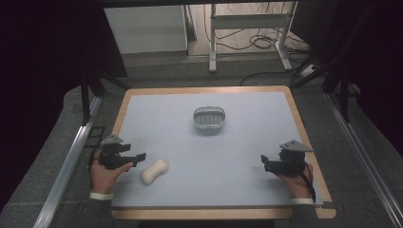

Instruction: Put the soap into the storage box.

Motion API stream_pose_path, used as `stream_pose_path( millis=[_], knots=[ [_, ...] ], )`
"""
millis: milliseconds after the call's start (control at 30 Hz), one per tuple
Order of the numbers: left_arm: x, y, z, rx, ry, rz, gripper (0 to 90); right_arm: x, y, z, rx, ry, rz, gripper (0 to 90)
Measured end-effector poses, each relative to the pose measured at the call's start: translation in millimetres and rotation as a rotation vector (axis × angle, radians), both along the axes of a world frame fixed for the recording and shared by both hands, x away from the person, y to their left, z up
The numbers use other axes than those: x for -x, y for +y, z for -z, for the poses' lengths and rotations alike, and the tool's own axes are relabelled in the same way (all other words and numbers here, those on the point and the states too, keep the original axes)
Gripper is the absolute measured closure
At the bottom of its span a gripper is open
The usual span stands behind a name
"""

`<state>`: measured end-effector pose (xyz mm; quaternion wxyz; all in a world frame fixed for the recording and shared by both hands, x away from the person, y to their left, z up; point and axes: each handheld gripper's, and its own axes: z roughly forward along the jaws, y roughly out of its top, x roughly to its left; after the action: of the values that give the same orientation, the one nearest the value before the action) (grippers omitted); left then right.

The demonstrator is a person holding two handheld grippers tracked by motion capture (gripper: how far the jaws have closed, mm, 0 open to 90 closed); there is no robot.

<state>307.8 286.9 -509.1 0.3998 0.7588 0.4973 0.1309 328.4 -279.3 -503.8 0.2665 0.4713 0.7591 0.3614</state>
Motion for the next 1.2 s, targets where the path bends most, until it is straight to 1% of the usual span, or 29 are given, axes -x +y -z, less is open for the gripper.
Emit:
stream_pose_path(
  millis=[67,133,233,300,433,500,600,633,733,867,967,1100,1200],
  knots=[
    [-0.6,-0.4,0.4,-0.005,0.001,-0.005,15.3,0.2,-5.6,0.4,-0.017,-0.001,0.005,3.7],
    [-1.1,-1.2,1.0,-0.013,0.004,-0.003,15.3,-0.6,-8.7,1.6,-0.020,-0.005,0.011,4.0],
    [-0.9,-1.9,1.7,-0.023,0.006,-0.004,15.3,-2.1,-9.6,2.8,-0.017,0.001,0.012,4.1],
    [0.0,-2.1,2.1,-0.030,0.005,-0.005,15.3,-2.7,-8.1,4.4,0.000,0.010,0.007,4.0],
    [-0.3,-0.8,3.6,-0.021,0.010,-0.003,15.2,-0.2,-7.2,5.1,0.000,0.009,0.014,4.1],
    [-1.5,1.1,5.3,-0.008,0.014,-0.002,15.3,1.7,-7.8,5.4,0.001,0.009,0.017,4.2],
    [-1.7,0.3,4.1,-0.009,0.016,-0.005,15.3,4.0,-8.8,3.9,0.003,0.005,0.020,4.5],
    [-1.6,-0.8,3.0,-0.014,0.013,-0.001,15.3,4.8,-9.4,3.0,-0.002,0.001,0.023,4.6],
    [-2.3,-2.9,1.4,-0.009,0.016,0.000,16.0,6.2,-12.6,1.7,-0.011,-0.009,0.021,4.8],
    [-3.4,-5.4,1.6,-0.024,0.036,0.007,16.7,6.5,-17.3,3.2,-0.019,-0.009,0.027,4.9],
    [-2.6,-6.6,-2.4,-0.039,0.051,0.019,17.1,6.8,-19.7,4.9,-0.014,-0.005,0.031,4.9],
    [-2.3,-7.7,-13.8,-0.063,0.076,0.023,17.4,8.1,-19.5,3.2,-0.016,-0.014,0.036,5.0],
    [-2.2,-10.9,-19.3,-0.076,0.079,0.040,17.6,10.1,-18.0,0.5,-0.012,-0.021,0.034,5.0]
  ],
)
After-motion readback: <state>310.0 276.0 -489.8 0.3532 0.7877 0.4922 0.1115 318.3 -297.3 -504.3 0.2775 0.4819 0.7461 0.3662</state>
